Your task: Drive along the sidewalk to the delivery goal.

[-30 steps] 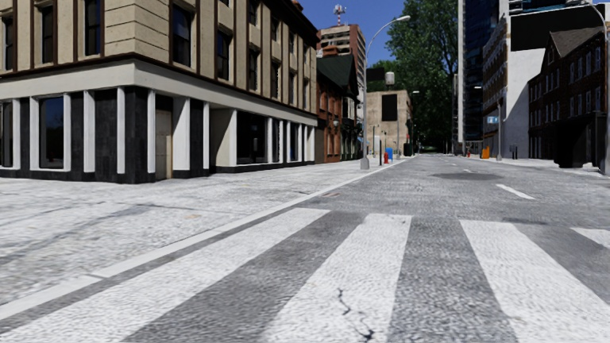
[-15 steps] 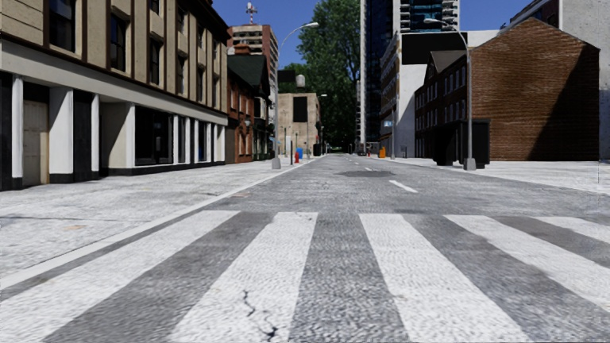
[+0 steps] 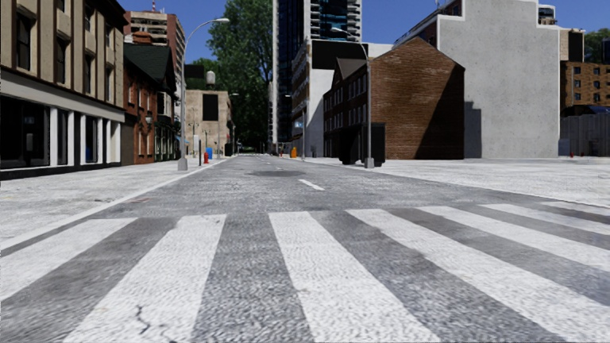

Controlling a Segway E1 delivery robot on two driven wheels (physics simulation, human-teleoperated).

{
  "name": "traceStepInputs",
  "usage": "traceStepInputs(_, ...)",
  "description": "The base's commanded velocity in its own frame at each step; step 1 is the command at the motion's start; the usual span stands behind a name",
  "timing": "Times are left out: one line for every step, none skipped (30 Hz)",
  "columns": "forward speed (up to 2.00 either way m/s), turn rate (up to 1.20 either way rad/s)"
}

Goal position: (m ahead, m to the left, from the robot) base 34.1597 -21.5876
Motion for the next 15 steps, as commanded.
traceStepInputs(0.00, -0.69)
traceStepInputs(0.00, -0.69)
traceStepInputs(0.00, -0.69)
traceStepInputs(0.00, -0.69)
traceStepInputs(0.00, -0.69)
traceStepInputs(0.00, -0.69)
traceStepInputs(0.00, -0.69)
traceStepInputs(0.00, -0.69)
traceStepInputs(0.00, -0.67)
traceStepInputs(0.00, -0.66)
traceStepInputs(0.00, -0.60)
traceStepInputs(0.00, -0.60)
traceStepInputs(0.00, -0.49)
traceStepInputs(0.00, -0.44)
traceStepInputs(0.00, -0.29)
